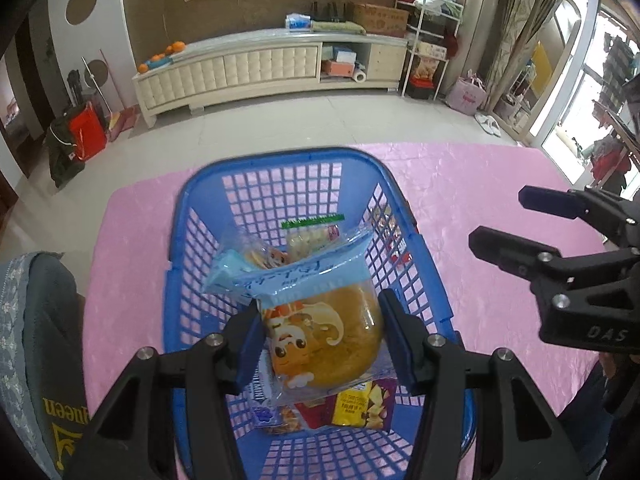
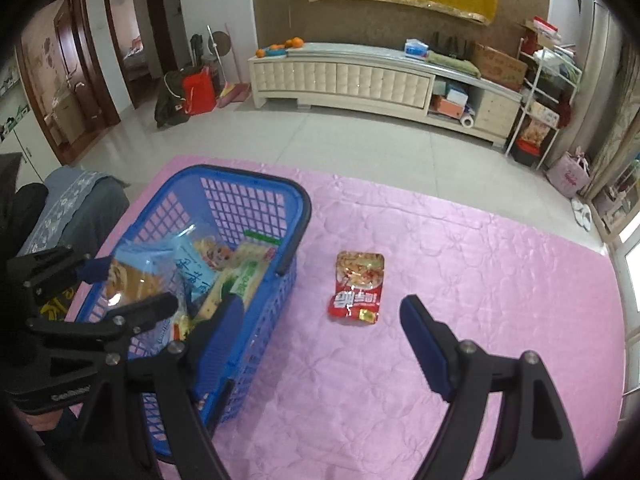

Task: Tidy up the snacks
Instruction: 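Lower the bread pack into the basket and open the left gripper, then move the right gripper to the red snack bag and grasp it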

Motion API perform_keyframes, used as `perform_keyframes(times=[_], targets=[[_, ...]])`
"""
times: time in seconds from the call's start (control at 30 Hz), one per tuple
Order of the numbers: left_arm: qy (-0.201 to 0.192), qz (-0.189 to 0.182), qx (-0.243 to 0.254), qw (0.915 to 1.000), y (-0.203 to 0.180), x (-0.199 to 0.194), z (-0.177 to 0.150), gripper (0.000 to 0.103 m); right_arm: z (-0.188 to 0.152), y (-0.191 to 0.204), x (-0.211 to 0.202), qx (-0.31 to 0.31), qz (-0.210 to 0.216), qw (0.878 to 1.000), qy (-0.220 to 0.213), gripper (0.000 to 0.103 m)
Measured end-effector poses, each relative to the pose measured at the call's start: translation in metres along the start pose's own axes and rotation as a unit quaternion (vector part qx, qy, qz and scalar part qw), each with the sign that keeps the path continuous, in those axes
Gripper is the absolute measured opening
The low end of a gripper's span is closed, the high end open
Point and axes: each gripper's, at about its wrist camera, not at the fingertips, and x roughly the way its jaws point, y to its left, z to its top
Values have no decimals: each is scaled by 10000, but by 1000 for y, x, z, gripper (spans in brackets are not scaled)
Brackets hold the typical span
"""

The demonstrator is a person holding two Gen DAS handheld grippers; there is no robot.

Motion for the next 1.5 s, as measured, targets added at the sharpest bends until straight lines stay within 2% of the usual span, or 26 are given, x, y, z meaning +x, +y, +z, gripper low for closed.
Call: perform_keyframes(times=[0.17,0.27,0.33,0.43,0.73,0.87,1.03,1.27,1.5], targets=[[251,-225,-119,9994,-2,9,-2,52,-6,-2,5,-39,63,9999,113,84],[253,-181,-25,9995,-6,7,-5,53,-10,-3,5,-26,102,9998,181,84],[243,-251,33,9994,-9,2,-8,68,-12,-4,4,-12,102,9998,183,84],[171,-261,157,9994,-15,-7,-7,74,-14,-5,-2,34,135,9998,163,84],[-96,-1,128,9999,-21,-39,-6,75,-17,-6,-27,63,131,9999,10,84],[-48,68,-29,10000,-18,-50,-4,75,-18,-6,-39,-75,75,9999,23,84],[-70,250,-121,9996,-17,-65,0,75,-13,-18,-45,49,167,9998,60,84],[195,397,-362,9984,-7,-57,20,75,-4,-35,-31,98,156,9993,318,84],[549,278,-615,9962,4,-24,35,75,11,-52,8,176,308,9966,749,84]])
